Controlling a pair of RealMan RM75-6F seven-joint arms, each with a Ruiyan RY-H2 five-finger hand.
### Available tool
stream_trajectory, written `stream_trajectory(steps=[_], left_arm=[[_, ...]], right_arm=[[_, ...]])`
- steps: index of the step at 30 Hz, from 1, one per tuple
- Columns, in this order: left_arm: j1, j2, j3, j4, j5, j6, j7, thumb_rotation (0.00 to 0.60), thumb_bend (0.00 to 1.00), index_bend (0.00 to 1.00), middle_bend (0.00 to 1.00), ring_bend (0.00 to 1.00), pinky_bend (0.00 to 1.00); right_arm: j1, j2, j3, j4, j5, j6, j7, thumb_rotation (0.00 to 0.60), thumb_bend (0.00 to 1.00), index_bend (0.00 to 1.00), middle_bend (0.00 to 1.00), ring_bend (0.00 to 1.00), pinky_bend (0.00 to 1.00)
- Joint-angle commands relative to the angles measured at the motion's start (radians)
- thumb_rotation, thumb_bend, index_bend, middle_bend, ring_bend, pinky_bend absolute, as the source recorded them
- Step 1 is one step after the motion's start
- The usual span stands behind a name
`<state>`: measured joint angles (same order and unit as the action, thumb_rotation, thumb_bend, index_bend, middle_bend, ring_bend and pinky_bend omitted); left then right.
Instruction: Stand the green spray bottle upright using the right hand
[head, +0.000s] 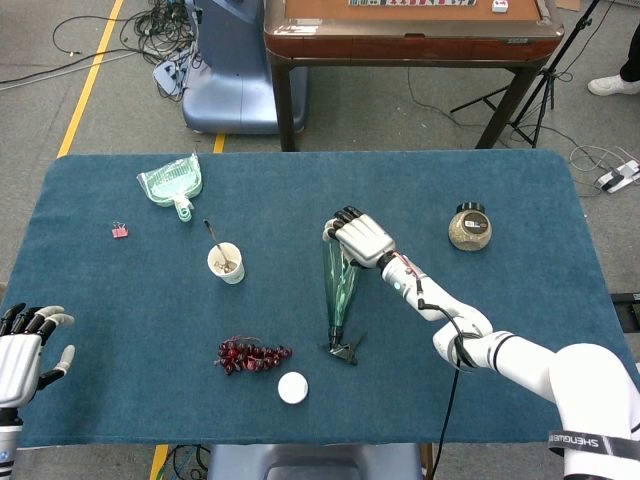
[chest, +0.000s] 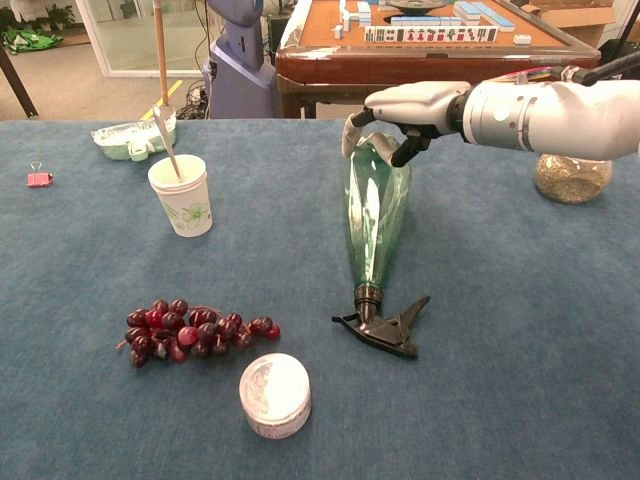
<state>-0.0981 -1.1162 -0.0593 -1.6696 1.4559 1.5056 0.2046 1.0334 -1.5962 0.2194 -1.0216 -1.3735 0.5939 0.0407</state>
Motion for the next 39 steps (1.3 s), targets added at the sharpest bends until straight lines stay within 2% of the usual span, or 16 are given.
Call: stream_trajectory(steps=[1, 6, 12, 13, 17, 18, 20, 23, 29, 39], left_arm=[[0.0, -0.002, 0.001, 0.001, 0.001, -0.001, 0.0, 0.6, 0.38, 0.36, 0.27, 0.21, 0.1], [-0.001, -0.008, 0.002, 0.004, 0.007, -0.002, -0.004, 0.6, 0.38, 0.36, 0.27, 0.21, 0.1], [-0.006, -0.012, 0.001, 0.011, 0.007, -0.011, -0.006, 0.6, 0.38, 0.36, 0.27, 0.21, 0.1], [-0.008, -0.013, 0.0, 0.012, 0.007, -0.012, -0.006, 0.6, 0.38, 0.36, 0.27, 0.21, 0.1], [-0.012, -0.016, -0.001, 0.012, 0.011, -0.016, -0.006, 0.6, 0.38, 0.36, 0.27, 0.21, 0.1], [-0.013, -0.016, -0.001, 0.011, 0.011, -0.017, -0.005, 0.6, 0.38, 0.36, 0.27, 0.21, 0.1], [-0.014, -0.016, -0.002, 0.01, 0.011, -0.018, -0.004, 0.6, 0.38, 0.36, 0.27, 0.21, 0.1], [-0.014, -0.017, -0.003, 0.009, 0.013, -0.016, -0.004, 0.6, 0.38, 0.36, 0.27, 0.21, 0.1], [-0.006, -0.013, 0.001, 0.007, 0.013, -0.006, -0.006, 0.6, 0.38, 0.36, 0.27, 0.21, 0.1], [0.01, -0.004, 0.006, 0.008, 0.015, 0.011, -0.02, 0.6, 0.38, 0.36, 0.27, 0.21, 0.1]], right_arm=[[-0.004, 0.004, -0.006, 0.01, 0.015, -0.003, -0.003, 0.6, 0.89, 0.31, 0.26, 0.09, 0.1], [-0.034, 0.044, -0.023, -0.012, 0.032, 0.013, -0.003, 0.6, 0.89, 0.31, 0.28, 0.09, 0.1], [-0.089, 0.127, -0.052, -0.099, 0.041, 0.047, -0.004, 0.6, 0.88, 0.31, 0.28, 0.09, 0.1], [-0.096, 0.135, -0.051, -0.11, 0.042, 0.06, -0.004, 0.6, 0.81, 0.31, 0.28, 0.09, 0.1], [-0.118, 0.159, -0.037, -0.163, 0.026, 0.147, -0.017, 0.6, 0.26, 0.31, 0.26, 0.09, 0.1], [-0.121, 0.168, -0.033, -0.188, 0.018, 0.168, -0.017, 0.6, 0.18, 0.31, 0.26, 0.09, 0.1], [-0.125, 0.184, -0.027, -0.229, 0.002, 0.195, -0.01, 0.6, 0.11, 0.31, 0.26, 0.09, 0.1], [-0.123, 0.208, -0.033, -0.294, -0.038, 0.221, -0.009, 0.6, 0.06, 0.31, 0.25, 0.09, 0.1], [-0.11, 0.212, -0.087, -0.375, -0.135, 0.235, -0.054, 0.6, 0.02, 0.31, 0.25, 0.09, 0.1], [-0.07, 0.124, -0.136, -0.319, -0.191, 0.196, -0.156, 0.6, 0.01, 0.31, 0.25, 0.09, 0.1]])
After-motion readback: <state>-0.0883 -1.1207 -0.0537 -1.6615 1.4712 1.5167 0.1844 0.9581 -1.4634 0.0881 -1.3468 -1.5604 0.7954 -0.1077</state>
